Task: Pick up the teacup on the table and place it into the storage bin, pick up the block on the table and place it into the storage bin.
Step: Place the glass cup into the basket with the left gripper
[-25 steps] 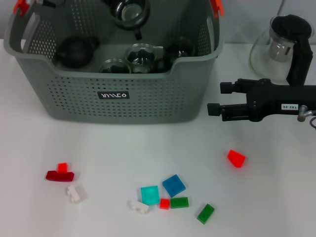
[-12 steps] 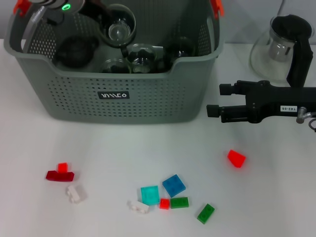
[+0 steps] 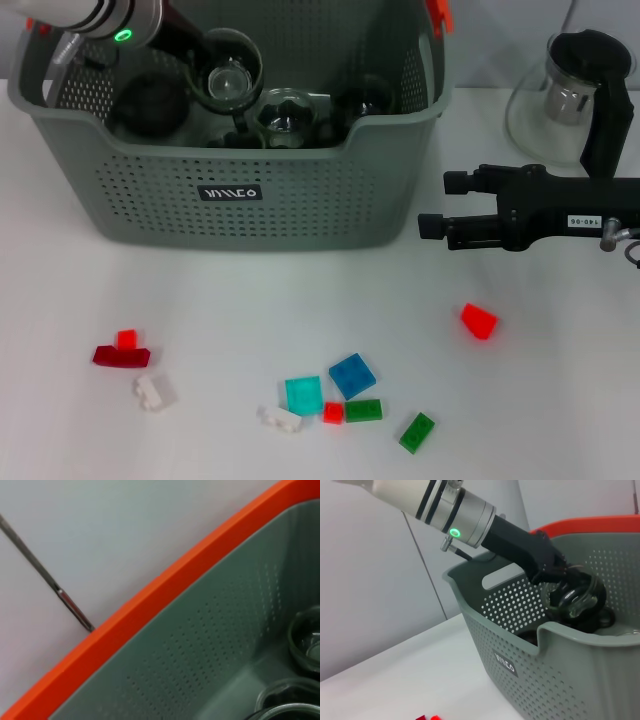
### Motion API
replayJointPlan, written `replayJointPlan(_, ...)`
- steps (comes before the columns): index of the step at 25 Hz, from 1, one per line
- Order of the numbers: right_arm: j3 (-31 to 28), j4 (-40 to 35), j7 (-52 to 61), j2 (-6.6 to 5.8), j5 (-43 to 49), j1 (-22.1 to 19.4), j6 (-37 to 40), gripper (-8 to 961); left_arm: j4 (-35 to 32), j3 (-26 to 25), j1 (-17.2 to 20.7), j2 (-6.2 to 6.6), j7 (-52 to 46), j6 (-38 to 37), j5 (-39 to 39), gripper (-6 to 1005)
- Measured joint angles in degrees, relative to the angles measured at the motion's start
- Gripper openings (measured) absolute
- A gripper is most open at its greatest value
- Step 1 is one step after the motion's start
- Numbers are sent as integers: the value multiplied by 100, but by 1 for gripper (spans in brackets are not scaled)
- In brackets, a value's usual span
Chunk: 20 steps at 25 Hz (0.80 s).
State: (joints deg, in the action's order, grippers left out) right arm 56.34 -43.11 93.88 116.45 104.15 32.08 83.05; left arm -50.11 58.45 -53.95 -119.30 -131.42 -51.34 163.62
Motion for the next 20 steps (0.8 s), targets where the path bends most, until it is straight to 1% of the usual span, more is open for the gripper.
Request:
replayJointPlan(9, 0, -2, -1, 0, 0, 18, 16, 927, 1, 6, 27, -16, 3, -23, 3, 47)
replayJointPlan(14, 0, -4, 2, 0, 0, 18, 19, 927, 1, 129, 35, -38, 3, -18, 3, 48)
replayJointPlan(19, 0, -5, 0, 0, 0, 2, 14, 927, -7, 151, 43, -61, 7, 2, 3, 189)
replayJointPlan(20, 0, -4, -1, 0, 0, -4, 14, 927, -25, 151, 43, -61, 5, 4, 3, 264)
